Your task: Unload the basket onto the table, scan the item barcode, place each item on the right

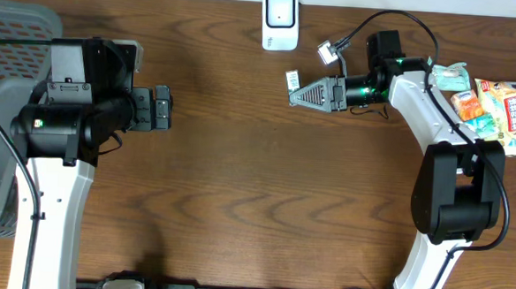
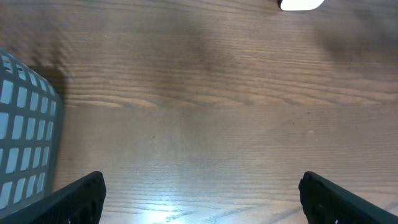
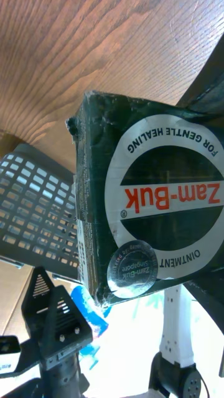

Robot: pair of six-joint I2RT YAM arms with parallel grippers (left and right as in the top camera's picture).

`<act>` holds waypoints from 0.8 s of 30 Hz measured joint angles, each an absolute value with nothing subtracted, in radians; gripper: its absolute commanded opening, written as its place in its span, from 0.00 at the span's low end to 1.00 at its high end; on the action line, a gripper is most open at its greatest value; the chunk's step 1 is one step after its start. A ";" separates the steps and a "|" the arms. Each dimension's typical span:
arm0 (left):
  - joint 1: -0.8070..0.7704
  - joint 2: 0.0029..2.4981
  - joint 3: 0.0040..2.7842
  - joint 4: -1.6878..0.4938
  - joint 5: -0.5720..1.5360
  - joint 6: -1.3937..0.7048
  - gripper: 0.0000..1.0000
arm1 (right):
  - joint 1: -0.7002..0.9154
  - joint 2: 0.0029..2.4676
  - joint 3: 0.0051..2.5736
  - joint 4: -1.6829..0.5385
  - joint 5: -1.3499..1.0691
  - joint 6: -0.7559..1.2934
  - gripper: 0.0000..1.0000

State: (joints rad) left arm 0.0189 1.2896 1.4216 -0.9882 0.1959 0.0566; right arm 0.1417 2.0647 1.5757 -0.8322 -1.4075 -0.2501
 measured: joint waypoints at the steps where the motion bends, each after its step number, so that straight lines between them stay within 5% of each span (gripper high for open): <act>1: 0.019 1.290 1.422 -0.988 0.196 0.057 0.98 | 0.142 2.065 1.576 -0.832 -1.403 -0.250 0.54; 24: 0.019 1.290 1.422 -0.988 0.196 0.057 0.98 | 0.199 2.065 1.576 -0.841 -1.259 -0.250 0.54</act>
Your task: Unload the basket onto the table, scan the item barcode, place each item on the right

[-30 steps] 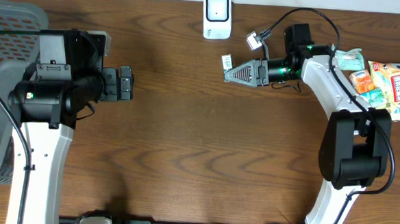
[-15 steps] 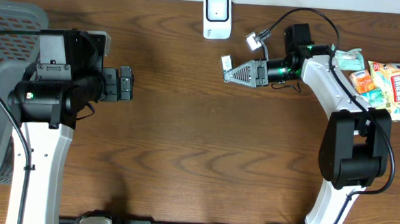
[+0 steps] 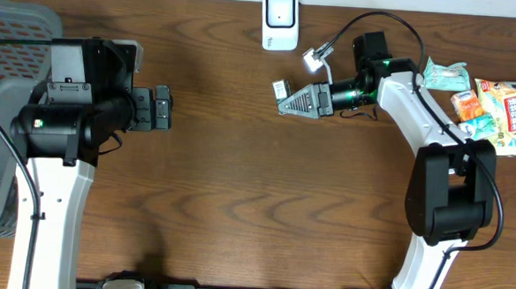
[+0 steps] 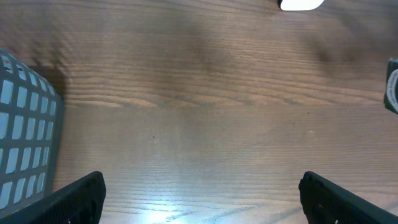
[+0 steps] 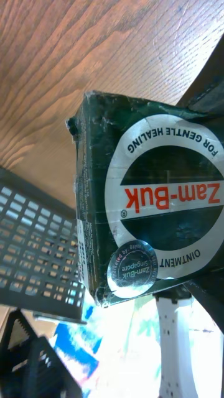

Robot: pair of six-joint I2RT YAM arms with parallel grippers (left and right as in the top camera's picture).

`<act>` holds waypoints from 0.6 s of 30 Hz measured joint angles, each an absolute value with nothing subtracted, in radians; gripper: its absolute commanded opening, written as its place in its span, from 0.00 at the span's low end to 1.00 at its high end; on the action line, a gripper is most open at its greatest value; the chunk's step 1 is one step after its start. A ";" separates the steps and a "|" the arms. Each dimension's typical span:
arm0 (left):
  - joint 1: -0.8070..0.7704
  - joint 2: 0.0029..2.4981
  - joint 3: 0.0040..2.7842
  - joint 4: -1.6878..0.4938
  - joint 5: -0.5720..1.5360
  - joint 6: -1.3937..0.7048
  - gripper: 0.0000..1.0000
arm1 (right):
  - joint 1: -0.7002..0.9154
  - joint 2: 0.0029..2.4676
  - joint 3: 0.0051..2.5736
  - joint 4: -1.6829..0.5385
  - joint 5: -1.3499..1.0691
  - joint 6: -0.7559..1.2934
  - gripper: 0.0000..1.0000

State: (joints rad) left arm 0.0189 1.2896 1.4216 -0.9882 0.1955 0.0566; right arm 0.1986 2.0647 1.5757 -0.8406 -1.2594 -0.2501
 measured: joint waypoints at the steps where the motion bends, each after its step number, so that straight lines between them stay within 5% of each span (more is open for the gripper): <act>1: 0.019 1.290 1.422 -0.988 0.196 0.057 0.98 | 0.202 2.065 1.576 -0.841 -1.251 -0.250 0.54; 9: 0.019 1.290 1.422 -0.988 0.196 0.057 0.98 | 0.215 2.065 1.576 -0.885 -1.123 -0.250 0.54; 18: 0.019 1.290 1.422 -0.988 0.196 0.057 0.98 | 0.274 2.065 1.575 -0.977 -0.611 -0.228 0.59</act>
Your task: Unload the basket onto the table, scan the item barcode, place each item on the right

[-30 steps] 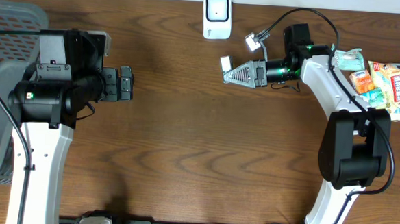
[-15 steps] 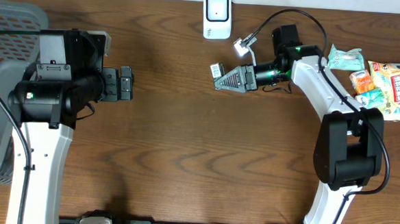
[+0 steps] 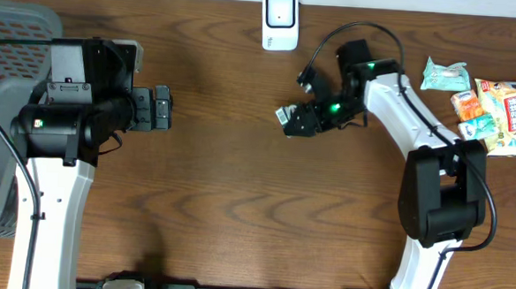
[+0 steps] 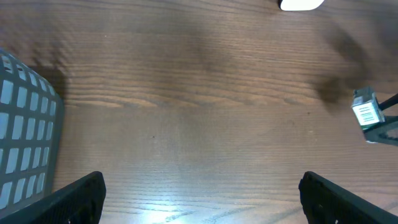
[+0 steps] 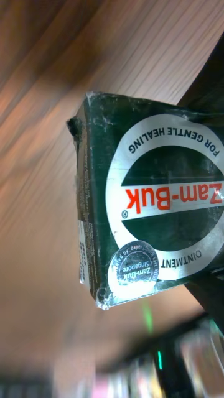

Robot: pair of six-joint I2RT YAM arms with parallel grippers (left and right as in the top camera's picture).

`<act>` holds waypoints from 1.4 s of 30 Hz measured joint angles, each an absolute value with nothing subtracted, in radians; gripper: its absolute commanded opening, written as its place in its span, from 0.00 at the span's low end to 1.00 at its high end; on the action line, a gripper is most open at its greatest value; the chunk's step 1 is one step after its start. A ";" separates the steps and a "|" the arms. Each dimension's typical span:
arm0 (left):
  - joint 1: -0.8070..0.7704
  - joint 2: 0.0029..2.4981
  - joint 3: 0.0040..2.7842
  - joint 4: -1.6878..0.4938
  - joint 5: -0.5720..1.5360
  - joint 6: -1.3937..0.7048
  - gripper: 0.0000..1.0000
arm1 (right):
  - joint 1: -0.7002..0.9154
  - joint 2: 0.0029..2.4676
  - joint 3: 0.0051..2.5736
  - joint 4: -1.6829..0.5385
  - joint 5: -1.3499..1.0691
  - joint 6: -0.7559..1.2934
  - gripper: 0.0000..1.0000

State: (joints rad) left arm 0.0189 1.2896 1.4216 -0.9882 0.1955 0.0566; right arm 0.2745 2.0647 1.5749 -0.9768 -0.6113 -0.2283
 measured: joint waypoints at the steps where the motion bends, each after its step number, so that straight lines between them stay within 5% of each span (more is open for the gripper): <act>1: 0.019 1.290 1.422 -0.988 0.196 0.057 0.98 | 0.283 2.065 1.573 -0.976 -0.547 -0.222 0.60; 10: 0.019 1.290 1.422 -0.988 0.196 0.057 0.98 | 0.319 2.065 1.475 -0.939 -0.246 -0.199 0.60; 23: 0.019 1.290 1.422 -0.988 0.196 0.057 0.98 | 0.319 2.066 1.509 -1.010 -0.191 -0.034 0.73; 27: 0.019 1.290 1.422 -0.988 0.196 0.057 0.98 | 0.319 2.067 1.605 -1.057 -0.229 0.044 0.66; 29: 0.019 1.290 1.422 -0.988 0.196 0.057 0.98 | 0.319 2.067 1.645 -1.052 -0.289 0.103 0.86; 30: 0.019 1.290 1.422 -0.988 0.196 0.057 0.98 | 0.319 2.067 1.658 -1.048 -0.322 0.130 0.87; 32: 0.019 1.290 1.422 -0.988 0.196 0.057 0.98 | 0.319 2.067 1.668 -1.043 -0.377 0.160 0.66; 34: 0.019 1.290 1.422 -0.988 0.196 0.057 0.98 | 0.319 2.067 1.668 -1.042 -0.405 0.190 0.62; 37: 0.019 1.290 1.422 -0.988 0.196 0.057 0.98 | 0.319 2.067 1.668 -1.043 -0.413 0.240 0.68; 38: 0.019 1.290 1.422 -0.988 0.196 0.057 0.98 | 0.319 2.067 1.668 -1.044 -0.406 0.264 0.81; 42: 0.019 1.290 1.422 -0.988 0.196 0.057 0.98 | 0.320 2.067 1.667 -1.078 -0.325 0.422 0.99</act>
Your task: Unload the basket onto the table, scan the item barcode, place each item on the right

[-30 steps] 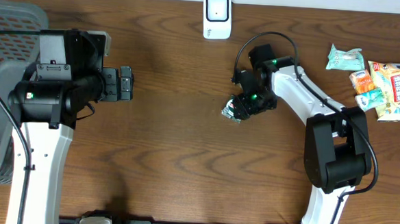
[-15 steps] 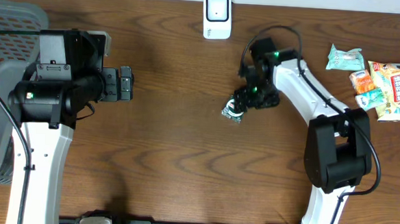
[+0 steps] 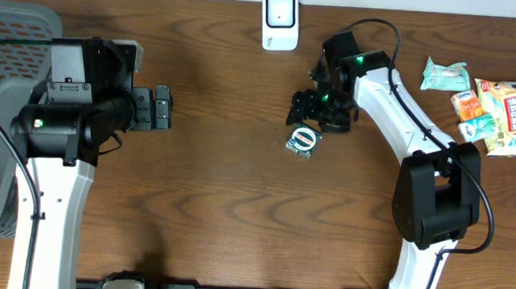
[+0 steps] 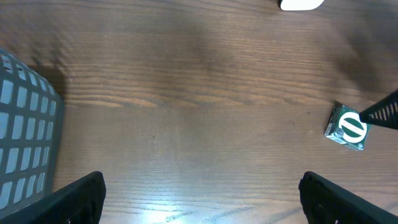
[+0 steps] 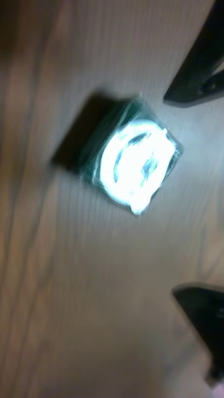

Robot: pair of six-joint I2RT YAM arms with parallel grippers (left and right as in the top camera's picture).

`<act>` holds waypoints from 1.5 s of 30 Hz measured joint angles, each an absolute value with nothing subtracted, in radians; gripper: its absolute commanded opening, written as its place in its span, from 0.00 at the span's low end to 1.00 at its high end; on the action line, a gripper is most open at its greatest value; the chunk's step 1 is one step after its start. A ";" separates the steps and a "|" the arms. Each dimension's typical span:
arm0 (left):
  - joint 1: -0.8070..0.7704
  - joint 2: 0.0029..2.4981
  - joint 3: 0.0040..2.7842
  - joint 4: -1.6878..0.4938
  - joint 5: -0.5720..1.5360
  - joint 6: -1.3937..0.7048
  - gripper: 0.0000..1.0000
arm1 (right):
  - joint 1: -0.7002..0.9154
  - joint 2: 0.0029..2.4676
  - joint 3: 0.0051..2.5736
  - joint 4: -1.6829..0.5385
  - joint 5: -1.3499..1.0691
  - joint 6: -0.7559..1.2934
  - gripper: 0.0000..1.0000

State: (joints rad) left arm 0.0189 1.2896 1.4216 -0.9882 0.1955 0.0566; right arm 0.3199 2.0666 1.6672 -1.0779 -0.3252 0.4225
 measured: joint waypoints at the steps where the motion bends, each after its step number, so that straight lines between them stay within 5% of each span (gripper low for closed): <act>1: 0.019 1.290 1.422 -0.988 0.196 0.057 0.98 | 0.321 2.067 1.666 -1.092 -0.292 0.469 0.99; 19: 0.019 1.290 1.422 -0.988 0.196 0.057 0.98 | 0.481 2.073 1.590 -1.001 0.070 0.905 0.99; 27: 0.019 1.290 1.422 -0.988 0.196 0.057 0.98 | 0.480 2.124 1.565 -0.959 0.064 0.900 0.98; 38: 0.019 1.290 1.422 -0.988 0.196 0.057 0.98 | 0.476 2.136 1.561 -0.957 0.024 0.831 0.79; 45: 0.019 1.290 1.422 -0.988 0.196 0.057 0.98 | 0.471 2.136 1.561 -0.955 0.010 0.821 0.78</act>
